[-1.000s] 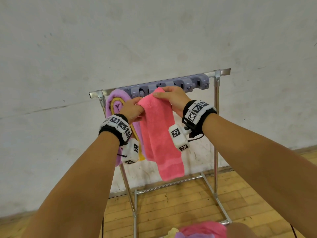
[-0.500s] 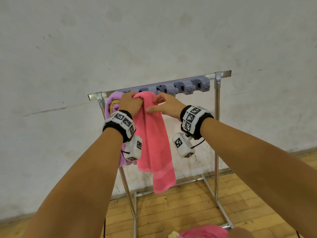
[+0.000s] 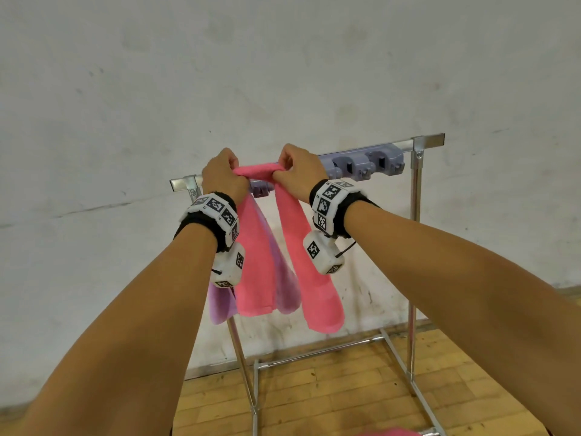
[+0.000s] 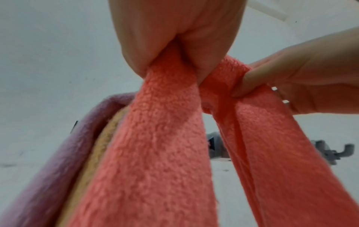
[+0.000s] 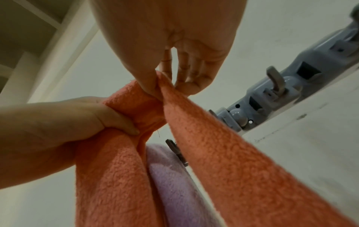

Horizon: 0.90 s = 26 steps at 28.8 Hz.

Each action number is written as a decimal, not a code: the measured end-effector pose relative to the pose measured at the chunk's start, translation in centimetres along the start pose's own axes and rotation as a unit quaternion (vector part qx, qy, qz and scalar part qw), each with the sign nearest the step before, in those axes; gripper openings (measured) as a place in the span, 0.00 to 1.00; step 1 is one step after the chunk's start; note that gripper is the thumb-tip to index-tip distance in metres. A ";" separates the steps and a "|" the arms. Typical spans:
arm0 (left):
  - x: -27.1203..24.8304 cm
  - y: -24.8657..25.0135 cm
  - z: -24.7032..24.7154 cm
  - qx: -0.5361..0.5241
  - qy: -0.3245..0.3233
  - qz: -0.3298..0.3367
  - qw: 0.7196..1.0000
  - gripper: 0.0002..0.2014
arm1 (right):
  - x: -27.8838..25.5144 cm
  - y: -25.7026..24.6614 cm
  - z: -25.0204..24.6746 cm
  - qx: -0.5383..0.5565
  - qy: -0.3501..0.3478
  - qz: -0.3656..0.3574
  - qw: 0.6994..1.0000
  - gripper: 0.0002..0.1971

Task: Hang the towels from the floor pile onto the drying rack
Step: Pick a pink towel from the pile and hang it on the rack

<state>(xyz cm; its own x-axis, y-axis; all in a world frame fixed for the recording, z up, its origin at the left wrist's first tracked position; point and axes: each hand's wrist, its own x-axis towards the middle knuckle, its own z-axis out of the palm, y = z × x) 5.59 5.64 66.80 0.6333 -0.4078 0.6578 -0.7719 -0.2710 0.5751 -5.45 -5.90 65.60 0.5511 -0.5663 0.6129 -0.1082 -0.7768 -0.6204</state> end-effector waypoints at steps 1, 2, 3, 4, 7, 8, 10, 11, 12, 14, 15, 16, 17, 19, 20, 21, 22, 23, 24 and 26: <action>0.2 -0.1 0.1 0.000 0.007 0.001 1.000 0.11 | 0.4 -0.1 0.1 -0.010 0.002 -0.005 1.000 0.05; 0.5 -0.2 0.3 0.004 0.012 0.001 1.000 0.13 | 0.8 -0.2 0.2 -0.018 0.002 -0.010 1.000 0.05; 0.7 -0.4 0.4 0.012 0.009 -0.001 1.000 0.14 | 1.1 -0.3 0.4 -0.023 0.000 -0.011 1.000 0.04; 0.9 -0.6 0.6 0.023 -0.003 -0.001 1.000 0.13 | 1.3 -0.4 0.6 -0.024 0.000 -0.013 1.000 0.04; 1.1 -1.1 1.2 0.046 -0.047 0.018 0.998 0.10 | 2.0 -0.5 1.2 -0.023 -0.003 -0.009 1.000 0.08; 1.1 -1.3 1.4 0.043 -0.049 0.025 0.998 0.10 | 2.2 -0.5 1.5 -0.016 -0.008 -0.010 1.000 0.09; 1.4 -1.3 1.5 0.042 -0.046 0.040 0.997 0.12 | 2.8 -0.8 2.2 -0.001 -0.018 -0.015 1.000 0.11; 1.6 -1.2 1.6 0.053 -0.047 0.048 0.996 0.12 | 2.9 -1.0 2.5 0.001 -0.017 -0.019 1.000 0.11; 1.9 -1.1 1.7 0.066 -0.046 0.054 0.995 0.12 | 3.2 -1.1 2.8 0.005 -0.012 -0.022 1.000 0.11; 2.4 -0.9 1.7 0.064 -0.032 0.055 0.996 0.12 | 3.5 -1.5 2.9 0.018 0.004 -0.028 0.999 0.12; 2.6 -0.7 1.7 0.051 -0.022 0.051 0.997 0.11 | 3.7 -1.6 2.9 0.026 0.014 -0.031 0.999 0.12; 2.8 -0.6 1.8 0.035 -0.014 0.043 0.998 0.10 | 3.9 -1.6 2.8 0.033 0.019 -0.033 0.999 0.12; 2.9 -0.6 1.8 0.023 -0.012 0.032 0.999 0.10 | 4.1 -1.6 2.8 0.035 0.017 -0.033 0.999 0.12; 2.8 -0.9 2.0 0.035 -0.021 0.019 0.999 0.10 | 4.3 -1.3 2.9 0.020 -0.002 -0.030 0.999 0.12; 2.9 -1.3 2.2 0.055 -0.025 0.018 0.998 0.10 | 4.3 -1.2 3.0 0.007 -0.017 -0.031 0.999 0.12; 3.0 -1.7 2.3 0.077 -0.025 0.019 0.997 0.10 | 4.3 -0.9 3.1 -0.009 -0.031 -0.034 0.999 0.12; 3.1 -2.0 2.4 0.091 -0.020 0.021 0.995 0.08 | 4.2 -0.7 3.3 -0.024 -0.041 -0.043 0.998 0.12; 3.1 -2.2 2.5 0.094 -0.015 0.021 0.995 0.07 | 4.2 -0.5 3.4 -0.036 -0.047 -0.054 0.997 0.12; 3.1 -2.3 2.6 0.088 -0.014 0.022 0.996 0.06 | 4.2 -0.4 3.4 -0.042 -0.046 -0.065 0.996 0.13; 3.3 -2.1 2.8 0.046 -0.031 0.012 0.998 0.06 | 4.2 -0.7 3.3 -0.031 -0.026 -0.070 0.997 0.14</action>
<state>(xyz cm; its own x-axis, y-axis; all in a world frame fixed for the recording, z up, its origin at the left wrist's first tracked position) 9.11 2.42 66.37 0.6124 -0.4682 0.6370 -0.7902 -0.3377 0.5114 -0.30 -6.86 66.99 0.6066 -0.4366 0.6644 -0.0776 -0.8642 -0.4971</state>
